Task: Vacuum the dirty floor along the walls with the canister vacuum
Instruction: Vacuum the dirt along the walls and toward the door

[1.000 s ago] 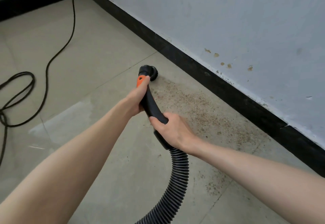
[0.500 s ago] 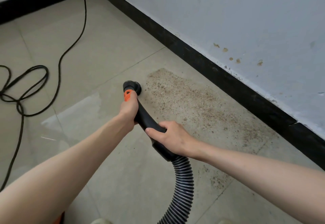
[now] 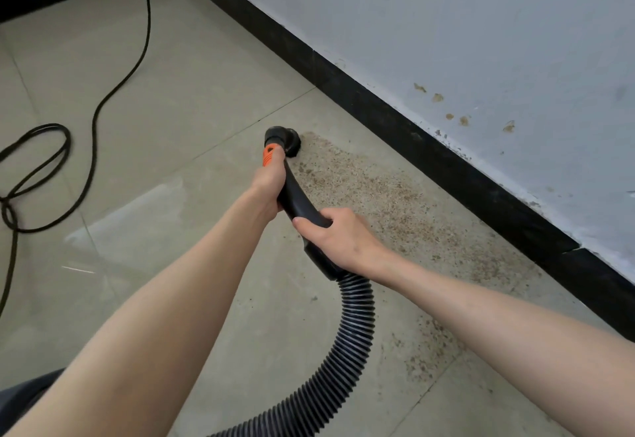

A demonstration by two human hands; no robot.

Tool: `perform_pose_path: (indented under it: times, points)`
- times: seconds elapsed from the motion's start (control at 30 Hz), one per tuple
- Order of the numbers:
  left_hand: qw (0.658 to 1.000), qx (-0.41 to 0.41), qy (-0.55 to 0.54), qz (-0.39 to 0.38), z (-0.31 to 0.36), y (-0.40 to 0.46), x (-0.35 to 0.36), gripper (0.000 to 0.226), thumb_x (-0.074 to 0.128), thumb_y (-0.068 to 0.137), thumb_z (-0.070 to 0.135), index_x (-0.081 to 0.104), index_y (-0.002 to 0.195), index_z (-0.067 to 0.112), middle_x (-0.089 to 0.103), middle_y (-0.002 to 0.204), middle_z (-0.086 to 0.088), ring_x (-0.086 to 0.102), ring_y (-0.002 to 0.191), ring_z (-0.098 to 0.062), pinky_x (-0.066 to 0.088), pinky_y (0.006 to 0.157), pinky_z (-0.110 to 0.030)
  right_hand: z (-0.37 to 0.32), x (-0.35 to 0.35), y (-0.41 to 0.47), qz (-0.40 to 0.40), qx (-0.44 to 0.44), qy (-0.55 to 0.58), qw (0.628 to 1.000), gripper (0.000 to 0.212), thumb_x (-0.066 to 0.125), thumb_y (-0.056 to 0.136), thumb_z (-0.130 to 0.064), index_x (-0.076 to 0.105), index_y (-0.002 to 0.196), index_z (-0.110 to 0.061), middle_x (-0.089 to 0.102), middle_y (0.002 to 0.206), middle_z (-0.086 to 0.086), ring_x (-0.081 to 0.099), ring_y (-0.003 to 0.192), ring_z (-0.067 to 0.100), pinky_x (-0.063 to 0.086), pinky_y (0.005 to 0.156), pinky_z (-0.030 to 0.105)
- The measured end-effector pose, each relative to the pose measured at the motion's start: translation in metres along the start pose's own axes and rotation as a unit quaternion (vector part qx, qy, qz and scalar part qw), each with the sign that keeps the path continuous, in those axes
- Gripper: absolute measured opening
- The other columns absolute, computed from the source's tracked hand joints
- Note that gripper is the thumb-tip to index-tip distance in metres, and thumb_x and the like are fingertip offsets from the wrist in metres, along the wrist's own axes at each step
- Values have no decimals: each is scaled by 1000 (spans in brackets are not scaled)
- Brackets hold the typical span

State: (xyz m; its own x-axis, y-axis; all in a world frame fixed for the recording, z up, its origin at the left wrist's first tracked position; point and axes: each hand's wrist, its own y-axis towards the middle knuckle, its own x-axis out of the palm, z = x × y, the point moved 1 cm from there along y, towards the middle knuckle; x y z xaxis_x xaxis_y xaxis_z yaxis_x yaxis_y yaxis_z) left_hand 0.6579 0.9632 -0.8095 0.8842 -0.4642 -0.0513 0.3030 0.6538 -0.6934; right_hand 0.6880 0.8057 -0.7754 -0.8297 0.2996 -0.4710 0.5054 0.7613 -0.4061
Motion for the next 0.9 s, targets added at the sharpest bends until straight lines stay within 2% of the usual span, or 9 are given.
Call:
perform_pose_path:
  times: [0.2,0.4,0.57,0.7,0.83,0.9]
  points:
    - [999,9,29,-25,17,18,14,59,46,91,56,49,128,9,48,77,-1,50,66,-15,43,54,-27,2,-3,24,20,9,7,1000,44,57,84,-58,63,81,-15,72,76,1,70,71,22,58,74,44]
    - [996,15,79,-43,27,30,30,50,43,90,60,49,102,12,49,78,-2,51,68,-16,45,59,-27,6,0,38,51,24,3,998,41,53,86,-59,59,77,-20,70,78,1,67,73,24,56,71,40]
    - [992,36,111,-44,39,34,44,40,39,93,53,45,81,16,43,74,-2,45,65,-16,41,61,-24,5,-2,46,64,34,32,997,38,53,87,-58,58,77,-22,70,82,4,67,77,26,56,74,41]
    - [986,38,151,-65,33,32,45,44,41,91,58,47,82,15,47,76,-3,49,66,-18,46,68,-29,9,3,34,71,47,35,996,40,49,87,-59,58,85,-20,68,83,3,65,77,26,54,70,37]
    - [979,34,176,-93,16,19,50,50,39,92,61,48,85,13,47,75,-4,49,63,-17,45,60,-26,17,8,12,76,69,18,995,42,46,89,-61,55,90,-20,65,83,2,63,77,26,45,63,33]
    - [979,36,173,-103,12,13,54,49,39,92,61,47,84,13,47,74,-5,49,64,-18,46,62,-27,18,6,4,78,71,20,994,40,46,90,-59,54,89,-20,64,82,2,63,75,25,44,62,32]
